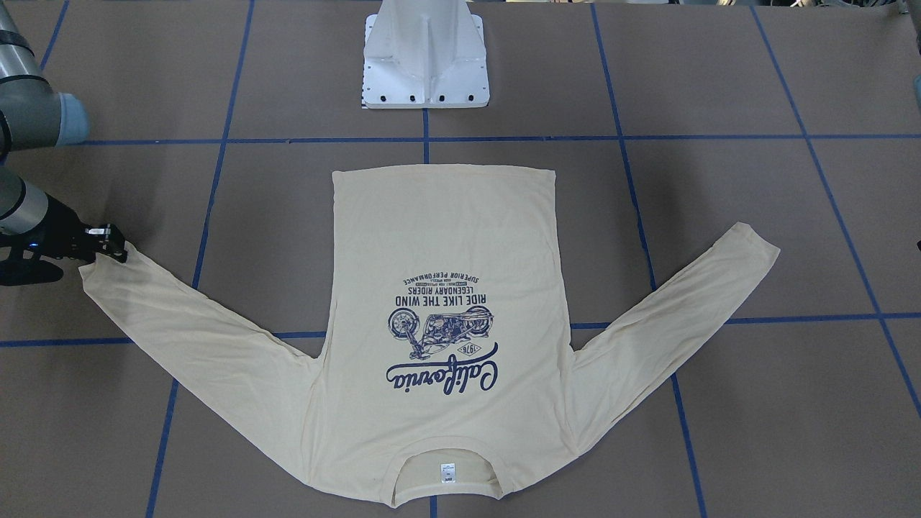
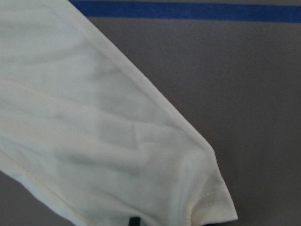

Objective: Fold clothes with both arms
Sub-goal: 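Move the right gripper down to the cuff of the nearby sleeve and grasp it, then lift the sleeve with the right gripper and carry it across the shirt toward the collar, then release the sleeve near the collar and withdraw the right gripper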

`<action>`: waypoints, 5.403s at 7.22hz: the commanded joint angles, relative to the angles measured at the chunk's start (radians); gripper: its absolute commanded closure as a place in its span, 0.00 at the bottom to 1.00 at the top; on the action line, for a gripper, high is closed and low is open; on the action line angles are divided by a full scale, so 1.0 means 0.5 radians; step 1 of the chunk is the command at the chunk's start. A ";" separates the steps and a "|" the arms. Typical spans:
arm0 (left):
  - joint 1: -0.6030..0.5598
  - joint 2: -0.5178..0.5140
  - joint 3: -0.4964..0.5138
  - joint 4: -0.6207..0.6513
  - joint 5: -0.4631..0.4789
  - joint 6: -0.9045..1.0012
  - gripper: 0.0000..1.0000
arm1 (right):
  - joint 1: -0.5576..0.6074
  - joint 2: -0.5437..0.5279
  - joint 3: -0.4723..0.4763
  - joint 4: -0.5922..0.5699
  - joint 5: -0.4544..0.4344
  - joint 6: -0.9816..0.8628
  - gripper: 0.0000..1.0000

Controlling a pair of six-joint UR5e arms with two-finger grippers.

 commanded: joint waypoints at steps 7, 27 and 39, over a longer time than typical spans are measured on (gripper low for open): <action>0.000 -0.015 -0.011 -0.003 -0.003 -0.129 0.00 | 0.139 0.426 0.174 -0.089 0.052 0.304 1.00; 0.003 -0.147 0.394 -0.156 0.000 -0.257 0.00 | -0.527 2.339 -1.259 0.110 -0.785 0.664 0.29; 0.989 0.273 -0.450 -0.383 0.897 -1.967 0.01 | -0.301 1.583 -0.024 -1.033 -0.565 0.483 0.00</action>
